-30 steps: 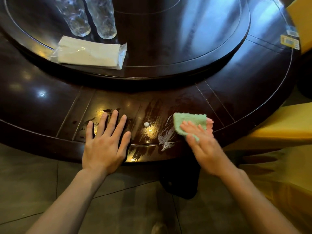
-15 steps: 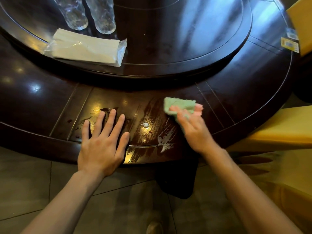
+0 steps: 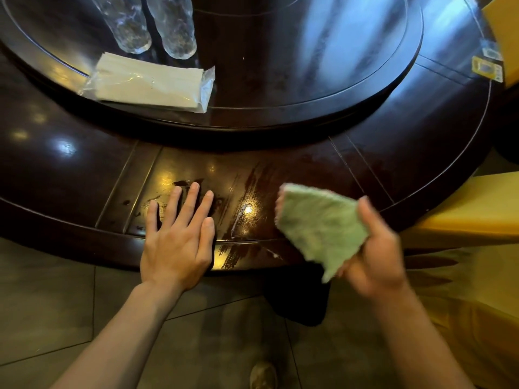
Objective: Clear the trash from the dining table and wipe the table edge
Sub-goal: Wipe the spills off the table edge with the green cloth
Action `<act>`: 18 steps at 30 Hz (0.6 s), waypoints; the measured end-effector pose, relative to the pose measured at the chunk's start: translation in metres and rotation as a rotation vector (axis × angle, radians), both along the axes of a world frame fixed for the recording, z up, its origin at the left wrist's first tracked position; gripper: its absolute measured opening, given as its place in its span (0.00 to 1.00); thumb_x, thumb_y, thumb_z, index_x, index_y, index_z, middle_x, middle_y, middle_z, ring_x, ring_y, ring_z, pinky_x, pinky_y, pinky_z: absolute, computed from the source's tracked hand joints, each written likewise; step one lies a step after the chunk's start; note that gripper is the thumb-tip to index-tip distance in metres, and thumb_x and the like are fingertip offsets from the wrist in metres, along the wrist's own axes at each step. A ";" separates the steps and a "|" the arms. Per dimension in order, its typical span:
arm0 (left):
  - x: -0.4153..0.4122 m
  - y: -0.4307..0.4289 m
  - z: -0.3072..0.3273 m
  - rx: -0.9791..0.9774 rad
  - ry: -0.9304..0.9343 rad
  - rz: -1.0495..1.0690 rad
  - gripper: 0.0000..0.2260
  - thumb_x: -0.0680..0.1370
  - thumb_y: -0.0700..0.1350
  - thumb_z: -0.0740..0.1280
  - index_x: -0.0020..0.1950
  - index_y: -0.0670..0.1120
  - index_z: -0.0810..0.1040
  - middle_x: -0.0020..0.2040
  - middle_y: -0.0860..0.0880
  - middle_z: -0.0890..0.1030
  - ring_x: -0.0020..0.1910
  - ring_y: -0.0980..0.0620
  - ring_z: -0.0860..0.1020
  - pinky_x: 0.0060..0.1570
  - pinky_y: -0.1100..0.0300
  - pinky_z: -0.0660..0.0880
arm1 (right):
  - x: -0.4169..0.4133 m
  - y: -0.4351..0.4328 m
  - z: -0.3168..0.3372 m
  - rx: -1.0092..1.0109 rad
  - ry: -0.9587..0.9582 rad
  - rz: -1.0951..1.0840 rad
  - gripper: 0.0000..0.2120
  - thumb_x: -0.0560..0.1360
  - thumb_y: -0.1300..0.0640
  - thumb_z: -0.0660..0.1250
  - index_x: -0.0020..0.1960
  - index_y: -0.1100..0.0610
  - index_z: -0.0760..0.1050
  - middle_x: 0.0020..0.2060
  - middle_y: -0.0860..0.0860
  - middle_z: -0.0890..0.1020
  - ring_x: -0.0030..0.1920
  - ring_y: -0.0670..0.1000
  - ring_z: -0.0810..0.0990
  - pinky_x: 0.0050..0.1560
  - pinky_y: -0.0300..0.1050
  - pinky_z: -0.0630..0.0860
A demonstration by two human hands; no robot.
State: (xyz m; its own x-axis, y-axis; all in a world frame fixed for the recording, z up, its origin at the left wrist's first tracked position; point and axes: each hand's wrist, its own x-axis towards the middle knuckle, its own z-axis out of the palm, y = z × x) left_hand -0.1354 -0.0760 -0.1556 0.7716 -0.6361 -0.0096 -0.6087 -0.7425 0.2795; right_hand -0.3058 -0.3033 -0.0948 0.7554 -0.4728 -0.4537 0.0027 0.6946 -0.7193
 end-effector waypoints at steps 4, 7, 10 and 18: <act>0.000 0.001 0.000 0.000 0.000 -0.002 0.25 0.84 0.57 0.44 0.81 0.56 0.59 0.82 0.53 0.57 0.82 0.51 0.51 0.78 0.43 0.45 | 0.024 -0.070 0.015 -0.227 -0.047 -0.232 0.27 0.85 0.46 0.51 0.69 0.64 0.74 0.62 0.61 0.83 0.64 0.61 0.81 0.65 0.57 0.77; 0.001 0.001 -0.001 -0.009 -0.007 -0.002 0.25 0.83 0.56 0.45 0.81 0.56 0.59 0.82 0.53 0.57 0.82 0.51 0.51 0.78 0.44 0.44 | 0.051 -0.093 0.002 -0.441 0.000 -0.246 0.22 0.85 0.50 0.52 0.65 0.63 0.78 0.54 0.56 0.87 0.56 0.56 0.84 0.59 0.52 0.79; 0.001 0.002 -0.003 -0.016 -0.016 -0.003 0.25 0.83 0.55 0.46 0.81 0.55 0.60 0.82 0.53 0.58 0.82 0.51 0.51 0.79 0.42 0.46 | 0.076 -0.082 -0.027 -0.657 0.122 -0.117 0.19 0.85 0.55 0.54 0.65 0.64 0.77 0.53 0.54 0.86 0.59 0.55 0.81 0.67 0.53 0.74; 0.000 0.003 -0.004 -0.119 -0.029 0.001 0.26 0.84 0.56 0.45 0.81 0.50 0.60 0.82 0.50 0.59 0.82 0.51 0.53 0.79 0.41 0.51 | 0.098 -0.016 -0.047 -1.108 0.194 0.514 0.23 0.82 0.46 0.56 0.70 0.54 0.77 0.70 0.51 0.78 0.73 0.46 0.71 0.78 0.51 0.62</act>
State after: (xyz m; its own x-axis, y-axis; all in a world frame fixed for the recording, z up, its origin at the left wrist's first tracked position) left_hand -0.1356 -0.0729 -0.1600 0.7710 -0.6307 0.0883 -0.6171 -0.7056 0.3485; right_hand -0.2079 -0.3189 -0.1421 0.9319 -0.3412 -0.1230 -0.2625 -0.4003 -0.8780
